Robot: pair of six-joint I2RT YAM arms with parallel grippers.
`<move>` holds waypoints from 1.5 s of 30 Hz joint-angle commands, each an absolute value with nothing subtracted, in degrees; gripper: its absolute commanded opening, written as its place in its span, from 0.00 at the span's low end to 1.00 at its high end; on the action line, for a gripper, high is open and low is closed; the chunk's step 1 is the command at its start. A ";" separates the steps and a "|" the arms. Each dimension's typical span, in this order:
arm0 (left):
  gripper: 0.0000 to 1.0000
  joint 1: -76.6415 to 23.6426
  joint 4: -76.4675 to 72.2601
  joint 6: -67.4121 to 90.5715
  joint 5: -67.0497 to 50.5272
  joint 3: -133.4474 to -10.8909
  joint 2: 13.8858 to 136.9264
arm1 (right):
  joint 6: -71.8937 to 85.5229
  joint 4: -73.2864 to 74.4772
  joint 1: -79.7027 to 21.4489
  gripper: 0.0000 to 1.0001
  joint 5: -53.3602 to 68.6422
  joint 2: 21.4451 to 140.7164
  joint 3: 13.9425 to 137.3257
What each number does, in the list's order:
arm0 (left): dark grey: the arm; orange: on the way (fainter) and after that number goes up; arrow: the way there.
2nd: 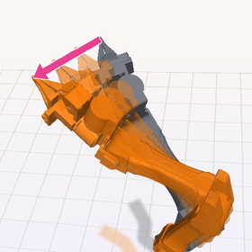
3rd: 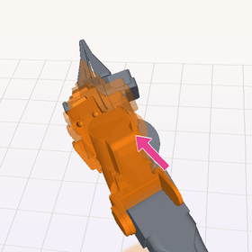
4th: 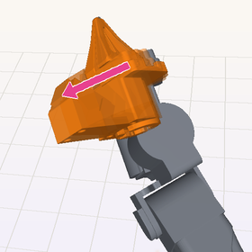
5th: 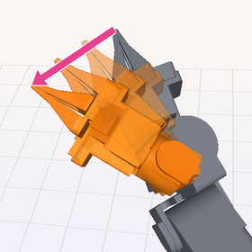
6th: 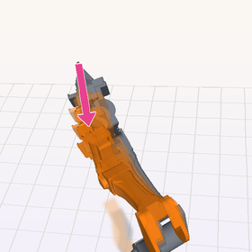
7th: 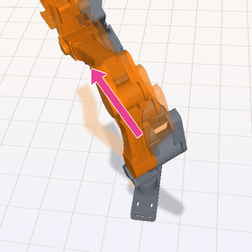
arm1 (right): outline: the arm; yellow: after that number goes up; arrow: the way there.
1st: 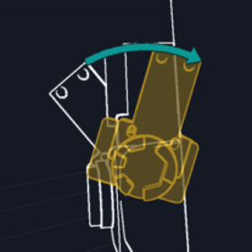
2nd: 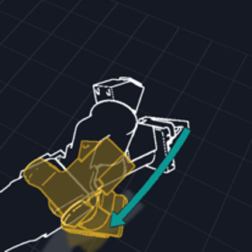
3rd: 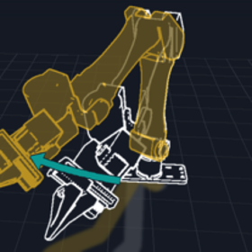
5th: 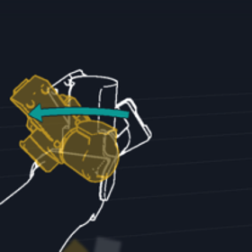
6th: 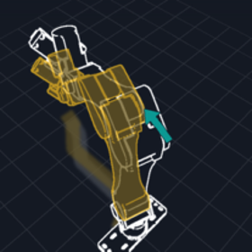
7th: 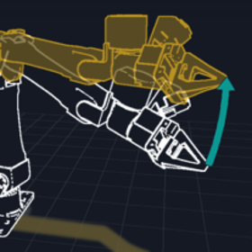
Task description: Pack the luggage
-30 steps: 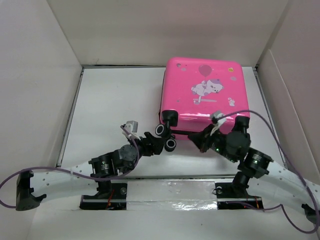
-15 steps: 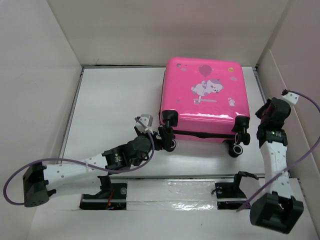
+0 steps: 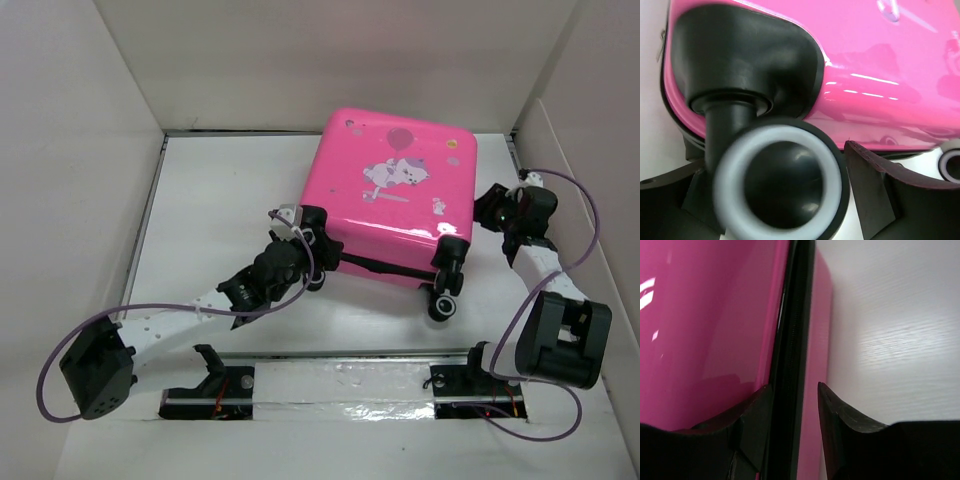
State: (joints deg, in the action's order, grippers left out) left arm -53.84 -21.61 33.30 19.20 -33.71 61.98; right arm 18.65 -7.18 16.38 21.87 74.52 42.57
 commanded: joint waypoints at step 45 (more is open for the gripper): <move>0.23 -53.87 -39.55 31.20 17.57 -21.62 64.50 | 21.18 -19.25 11.96 0.10 31.81 53.97 35.95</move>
State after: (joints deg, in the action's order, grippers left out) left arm -52.95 -33.71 32.67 16.49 -20.99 63.11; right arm 22.26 -17.19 12.08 29.78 54.57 36.62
